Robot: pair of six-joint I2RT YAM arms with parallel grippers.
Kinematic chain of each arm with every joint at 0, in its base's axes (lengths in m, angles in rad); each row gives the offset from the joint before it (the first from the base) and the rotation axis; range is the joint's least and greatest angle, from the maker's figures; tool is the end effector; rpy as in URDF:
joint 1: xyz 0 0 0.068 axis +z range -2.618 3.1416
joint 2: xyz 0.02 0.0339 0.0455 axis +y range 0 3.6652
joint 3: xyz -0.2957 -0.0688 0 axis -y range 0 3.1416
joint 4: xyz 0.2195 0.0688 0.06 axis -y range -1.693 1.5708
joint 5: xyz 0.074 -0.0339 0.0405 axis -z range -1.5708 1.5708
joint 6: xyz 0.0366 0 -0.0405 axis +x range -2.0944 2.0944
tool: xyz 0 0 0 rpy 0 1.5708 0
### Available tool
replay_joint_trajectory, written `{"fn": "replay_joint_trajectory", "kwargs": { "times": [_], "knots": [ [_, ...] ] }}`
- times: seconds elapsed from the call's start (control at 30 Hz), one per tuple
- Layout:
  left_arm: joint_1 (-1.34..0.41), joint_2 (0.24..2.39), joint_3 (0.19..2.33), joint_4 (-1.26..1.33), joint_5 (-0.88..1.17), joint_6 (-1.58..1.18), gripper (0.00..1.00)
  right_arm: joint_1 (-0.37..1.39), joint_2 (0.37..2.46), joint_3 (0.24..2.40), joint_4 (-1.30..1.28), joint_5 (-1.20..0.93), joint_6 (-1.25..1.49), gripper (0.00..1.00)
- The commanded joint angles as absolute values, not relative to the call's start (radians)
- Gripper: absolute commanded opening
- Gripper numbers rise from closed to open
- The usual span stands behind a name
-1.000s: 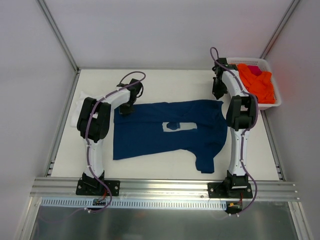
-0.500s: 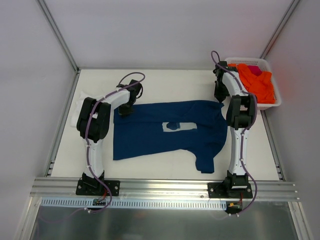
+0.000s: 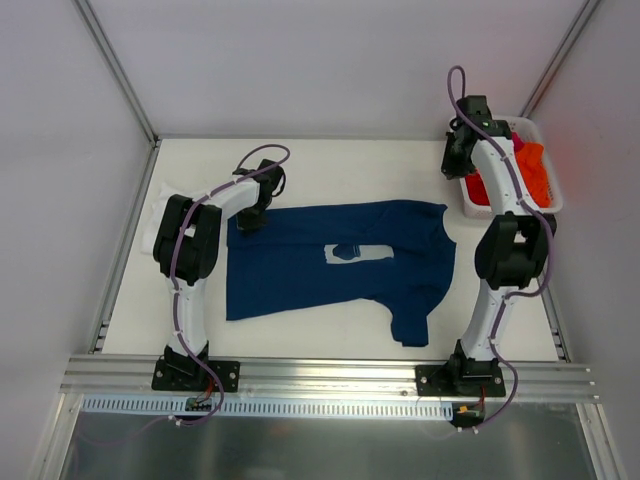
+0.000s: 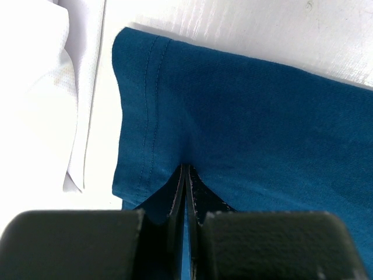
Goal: Fold and stack the t-shirts
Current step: Fold the flattened tshirt in 1/3 of the way
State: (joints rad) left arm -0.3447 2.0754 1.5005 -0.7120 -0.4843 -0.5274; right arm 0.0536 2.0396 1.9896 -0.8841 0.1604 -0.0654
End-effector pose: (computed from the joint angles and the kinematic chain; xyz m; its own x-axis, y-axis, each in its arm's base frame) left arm 0.3913 -0.1224 0.2012 -0.8695 -0.1611 -0.4670 -0.3024 0.9211 0.2452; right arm 0.4410 0.0178 0.3377 -0.8039 -0.1077 -0.5849 -0.0106 0.9859 -0.1670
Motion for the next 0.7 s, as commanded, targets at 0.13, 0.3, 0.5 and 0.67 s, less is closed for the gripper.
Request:
{"fn": "replay_joint_trajectory", "kwargs": {
  "times": [0.13,0.3,0.5,0.67],
  "knots": [
    [-0.328,2.046,1.494,-0.73,-0.489,-0.526,0.0,0.058,2.037,1.893,-0.882,0.009,-0.054,0.0],
    [-0.328,2.06,1.516,-0.733,-0.479,-0.517,0.0,0.077,2.131,1.882,-0.881,-0.029,-0.038,0.01],
    [-0.322,2.083,1.551,-0.733,-0.463,-0.497,0.0,0.092,2.218,1.93,-0.89,-0.023,-0.029,0.0],
    [-0.308,2.111,1.595,-0.735,-0.437,-0.479,0.0,0.101,2.269,1.985,-0.914,0.044,-0.023,0.01]
  ]
}}
